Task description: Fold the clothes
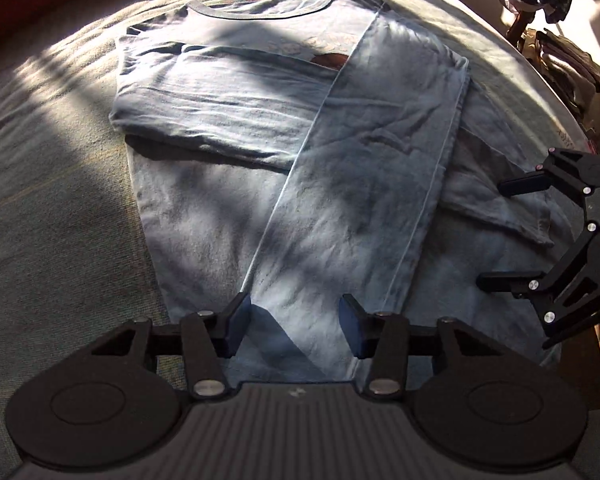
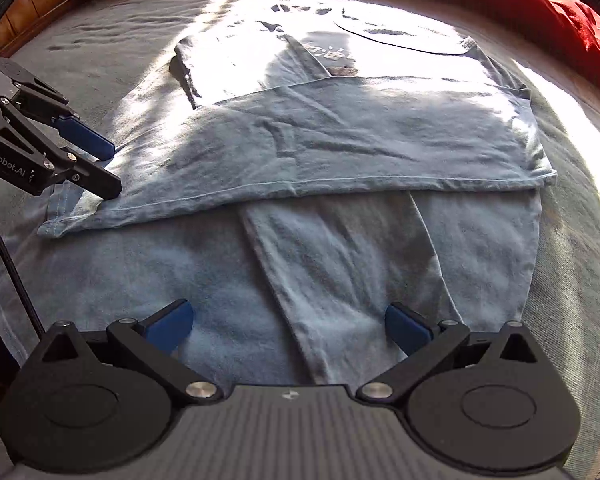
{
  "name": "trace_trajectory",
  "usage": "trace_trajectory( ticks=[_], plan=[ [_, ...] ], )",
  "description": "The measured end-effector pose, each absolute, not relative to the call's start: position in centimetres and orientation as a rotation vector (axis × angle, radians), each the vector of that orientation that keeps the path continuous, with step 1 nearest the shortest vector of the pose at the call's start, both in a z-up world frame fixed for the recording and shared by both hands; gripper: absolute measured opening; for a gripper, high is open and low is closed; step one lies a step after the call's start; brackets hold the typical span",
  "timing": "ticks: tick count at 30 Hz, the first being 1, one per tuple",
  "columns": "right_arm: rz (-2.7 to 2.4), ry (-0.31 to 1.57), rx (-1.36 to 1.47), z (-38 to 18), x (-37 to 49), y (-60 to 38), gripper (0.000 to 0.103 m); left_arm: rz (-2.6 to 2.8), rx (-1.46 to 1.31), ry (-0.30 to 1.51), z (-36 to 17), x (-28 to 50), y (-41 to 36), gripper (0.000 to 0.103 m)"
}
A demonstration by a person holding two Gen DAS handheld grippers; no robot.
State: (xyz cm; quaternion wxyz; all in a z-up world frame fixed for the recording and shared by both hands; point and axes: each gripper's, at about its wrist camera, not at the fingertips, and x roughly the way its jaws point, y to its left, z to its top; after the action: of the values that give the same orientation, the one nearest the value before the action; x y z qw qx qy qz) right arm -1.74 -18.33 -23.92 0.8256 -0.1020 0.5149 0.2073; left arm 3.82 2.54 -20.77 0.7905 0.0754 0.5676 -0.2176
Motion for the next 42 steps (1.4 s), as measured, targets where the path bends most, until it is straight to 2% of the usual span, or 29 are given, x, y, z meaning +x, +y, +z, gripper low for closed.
trace_trajectory(
  ticks=[5,15,23,29,37,42],
  plan=[
    [0.49,1.093,-0.251,-23.0,-2.6,-18.5,0.103,-0.455,0.15,1.167,-18.7,3.1,2.5,0.047],
    [0.464,1.098,-0.171,-23.2,-3.9,-21.5,0.103,-0.463,0.134,1.238,-20.3,1.9,0.2,0.047],
    [0.438,1.021,-0.124,-21.7,-3.2,-23.3,0.103,-0.521,0.132,1.118,-19.2,4.6,-2.5,0.047],
    [0.461,1.07,-0.103,-23.5,-1.6,-24.0,0.103,-0.472,0.114,1.153,-21.2,4.9,-2.4,0.048],
    [0.449,1.069,-0.144,-24.3,-2.4,-24.1,0.103,-0.498,0.173,1.086,-19.3,4.7,-3.4,0.049],
    [0.421,1.084,-0.161,-24.3,-2.3,-23.7,0.103,-0.489,0.146,1.092,-20.4,5.5,-4.2,0.05]
  ],
)
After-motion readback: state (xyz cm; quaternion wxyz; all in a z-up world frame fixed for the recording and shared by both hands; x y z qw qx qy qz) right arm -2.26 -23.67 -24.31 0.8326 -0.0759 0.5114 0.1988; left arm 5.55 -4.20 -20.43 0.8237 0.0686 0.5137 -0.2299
